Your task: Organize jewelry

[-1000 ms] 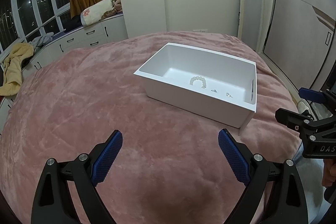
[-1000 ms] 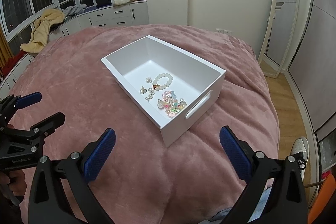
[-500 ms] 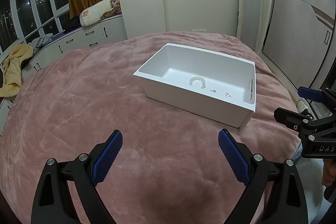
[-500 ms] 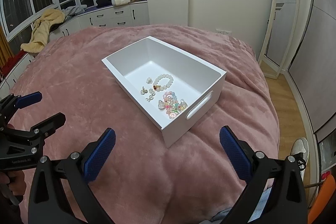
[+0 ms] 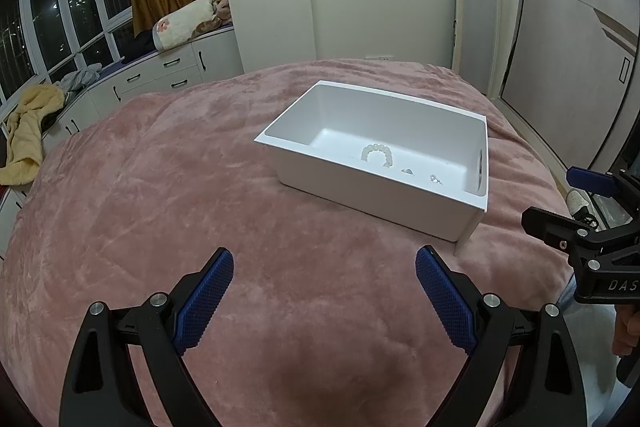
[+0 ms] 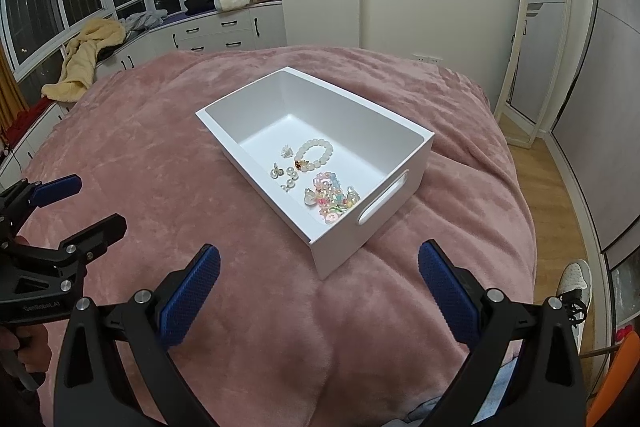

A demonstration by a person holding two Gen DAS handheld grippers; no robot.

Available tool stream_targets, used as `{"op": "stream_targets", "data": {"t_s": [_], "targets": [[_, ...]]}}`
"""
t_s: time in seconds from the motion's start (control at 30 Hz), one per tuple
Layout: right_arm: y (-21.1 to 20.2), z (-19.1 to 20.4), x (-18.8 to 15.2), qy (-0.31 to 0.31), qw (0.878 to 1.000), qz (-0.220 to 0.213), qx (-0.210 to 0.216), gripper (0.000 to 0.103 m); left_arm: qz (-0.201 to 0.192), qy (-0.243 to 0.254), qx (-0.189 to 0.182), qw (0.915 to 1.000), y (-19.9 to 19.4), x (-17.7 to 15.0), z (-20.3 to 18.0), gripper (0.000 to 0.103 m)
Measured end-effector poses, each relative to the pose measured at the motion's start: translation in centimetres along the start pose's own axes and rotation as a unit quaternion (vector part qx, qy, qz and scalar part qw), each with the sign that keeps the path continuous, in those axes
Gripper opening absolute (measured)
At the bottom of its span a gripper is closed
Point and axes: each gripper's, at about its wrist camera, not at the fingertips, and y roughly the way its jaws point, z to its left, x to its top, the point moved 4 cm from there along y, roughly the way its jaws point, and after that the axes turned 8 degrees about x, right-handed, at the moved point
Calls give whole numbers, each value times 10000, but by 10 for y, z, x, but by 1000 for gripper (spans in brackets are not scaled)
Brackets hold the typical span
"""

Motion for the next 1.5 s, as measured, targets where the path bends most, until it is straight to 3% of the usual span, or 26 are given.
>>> {"op": "stream_targets", "data": {"t_s": [1.5], "targets": [[0,-3,-4,68,10000,20,-10,98,98,51,-13,9999,3,0,1,94]]}}
